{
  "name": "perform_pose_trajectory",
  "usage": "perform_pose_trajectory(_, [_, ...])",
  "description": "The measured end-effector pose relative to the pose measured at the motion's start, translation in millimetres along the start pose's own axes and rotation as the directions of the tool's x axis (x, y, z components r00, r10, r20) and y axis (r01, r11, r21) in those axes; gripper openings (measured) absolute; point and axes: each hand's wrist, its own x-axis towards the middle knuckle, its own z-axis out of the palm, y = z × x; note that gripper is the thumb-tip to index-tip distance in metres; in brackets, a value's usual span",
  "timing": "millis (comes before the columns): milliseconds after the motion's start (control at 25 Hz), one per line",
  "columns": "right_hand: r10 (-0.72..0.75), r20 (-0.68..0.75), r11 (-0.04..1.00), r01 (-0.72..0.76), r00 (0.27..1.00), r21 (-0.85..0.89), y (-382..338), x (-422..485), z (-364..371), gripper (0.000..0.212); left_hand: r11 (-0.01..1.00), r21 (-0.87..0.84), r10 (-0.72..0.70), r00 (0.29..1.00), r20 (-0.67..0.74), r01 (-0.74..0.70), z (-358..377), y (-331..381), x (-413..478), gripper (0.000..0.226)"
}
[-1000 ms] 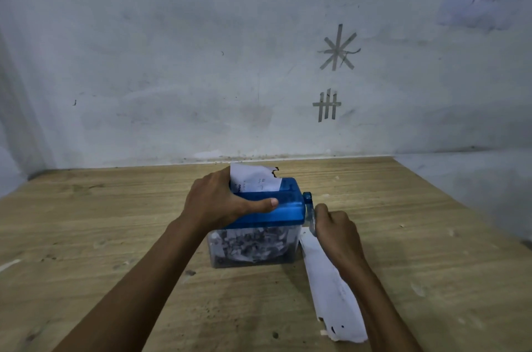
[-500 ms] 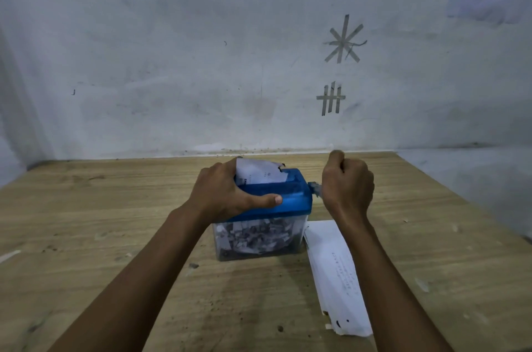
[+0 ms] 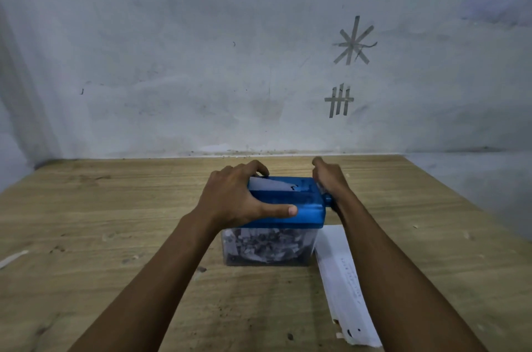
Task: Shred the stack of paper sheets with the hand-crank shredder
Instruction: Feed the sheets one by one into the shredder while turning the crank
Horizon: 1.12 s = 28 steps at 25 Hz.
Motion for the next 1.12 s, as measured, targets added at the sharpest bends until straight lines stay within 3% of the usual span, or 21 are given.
perform_pose_trajectory(80, [0.117,0.136,0.988,-0.13,0.984,0.086,15,-11,0,0.023,1.0,0.031,-0.005,1.0,0.013,0.004,0,0,1,0.104])
perform_pose_trajectory(160, [0.18,0.188,0.963,-0.212,0.966,0.169,33,-20,0,0.028,0.998,0.062,-0.033,0.999,0.014,0.033,0,2,1,0.103])
perform_pose_trajectory(320, [0.153,0.087,0.967,-0.167,0.984,0.194,58,-46,-2,0.033,0.996,0.054,-0.073,0.997,0.003,0.073,-2,8,-1,0.103])
perform_pose_trajectory(400, [0.127,0.096,0.986,-0.136,0.987,0.095,63,-67,-11,0.043,0.996,0.042,-0.082,0.997,0.003,0.082,-3,8,-2,0.104])
perform_pose_trajectory(480, [0.009,0.093,0.995,0.001,0.996,-0.102,58,-92,-28,0.044,0.996,0.053,-0.076,0.997,0.0,0.076,-3,9,-1,0.105])
perform_pose_trajectory(600, [-0.277,-0.069,0.87,0.219,0.958,-0.443,29,-111,-47,0.056,0.995,0.077,-0.062,0.998,-0.003,0.062,-2,10,0,0.101])
perform_pose_trajectory(720, [-0.39,-0.238,0.8,0.2,0.889,-0.565,6,-102,-45,0.064,0.998,0.052,-0.034,0.999,0.024,0.033,-1,8,1,0.099])
perform_pose_trajectory(880, [-0.402,-0.378,0.853,0.192,0.834,-0.485,6,-88,-35,0.065,0.995,0.095,0.005,0.999,0.033,-0.008,-2,8,3,0.099])
perform_pose_trajectory(1120, [-0.472,-0.497,0.882,0.384,0.728,-0.274,-11,-84,-32,0.069,0.995,0.097,0.024,0.997,0.076,-0.032,-5,6,3,0.098])
